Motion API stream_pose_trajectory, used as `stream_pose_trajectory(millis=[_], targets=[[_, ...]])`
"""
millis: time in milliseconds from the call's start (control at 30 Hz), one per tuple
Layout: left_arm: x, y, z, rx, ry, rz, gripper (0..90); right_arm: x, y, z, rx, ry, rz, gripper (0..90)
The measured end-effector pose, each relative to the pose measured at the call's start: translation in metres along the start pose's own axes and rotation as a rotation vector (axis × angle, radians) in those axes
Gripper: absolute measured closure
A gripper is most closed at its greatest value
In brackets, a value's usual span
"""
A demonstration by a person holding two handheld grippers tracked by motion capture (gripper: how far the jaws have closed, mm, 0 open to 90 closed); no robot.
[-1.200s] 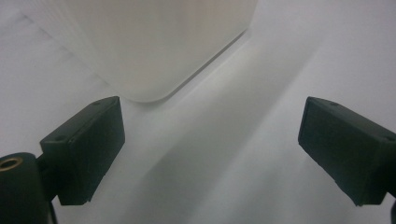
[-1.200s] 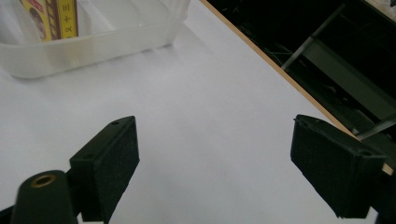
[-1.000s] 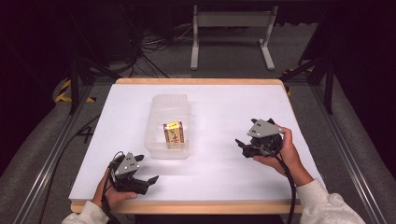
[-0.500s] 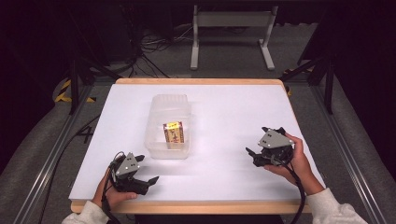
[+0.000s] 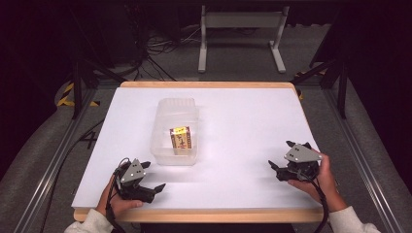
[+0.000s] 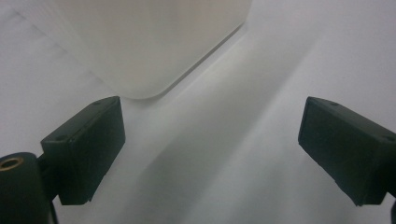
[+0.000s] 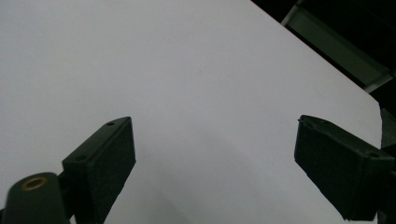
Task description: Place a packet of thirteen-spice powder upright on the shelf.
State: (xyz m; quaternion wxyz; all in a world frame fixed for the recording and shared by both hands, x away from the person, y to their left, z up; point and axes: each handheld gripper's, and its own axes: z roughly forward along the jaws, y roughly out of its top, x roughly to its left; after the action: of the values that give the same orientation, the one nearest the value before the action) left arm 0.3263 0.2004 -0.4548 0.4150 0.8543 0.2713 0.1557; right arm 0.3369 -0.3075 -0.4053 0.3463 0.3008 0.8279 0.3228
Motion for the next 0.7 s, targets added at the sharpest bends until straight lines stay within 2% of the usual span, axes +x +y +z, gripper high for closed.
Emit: stream_pose_trajectory(millis=[200,233,300,333,433,500,600,700], targets=[[0.0,0.0,0.0,0.001,0.0,0.0,7.9,-0.005,-0.023,-0.008,0.007,-0.022,0.022,12.7],[0.0,0.0,0.0,0.003,0.0,-0.002,7.9,-0.007,-0.03,-0.01,0.013,-0.034,0.042,12.7],[0.0,0.0,0.0,0.002,0.0,0.001,8.0,-0.008,-0.032,-0.011,0.012,-0.037,0.046,12.7],[0.0,0.0,0.0,0.003,0.001,0.001,8.0,-0.01,-0.039,-0.014,0.013,-0.053,0.06,12.6],[0.0,0.0,0.0,0.002,0.0,0.0,8.0,-0.012,-0.045,-0.017,0.007,-0.053,0.081,12.5],[0.0,0.0,0.0,0.002,0.001,0.004,8.0,-0.015,-0.055,-0.021,0.013,-0.063,0.119,12.0],[0.0,0.0,0.0,0.001,0.0,0.003,8.0,-0.016,-0.06,-0.024,0.013,-0.077,0.131,12.0],[0.0,0.0,0.0,0.0,0.0,0.003,8.1,-0.018,-0.069,-0.029,0.012,-0.084,0.166,11.6]])
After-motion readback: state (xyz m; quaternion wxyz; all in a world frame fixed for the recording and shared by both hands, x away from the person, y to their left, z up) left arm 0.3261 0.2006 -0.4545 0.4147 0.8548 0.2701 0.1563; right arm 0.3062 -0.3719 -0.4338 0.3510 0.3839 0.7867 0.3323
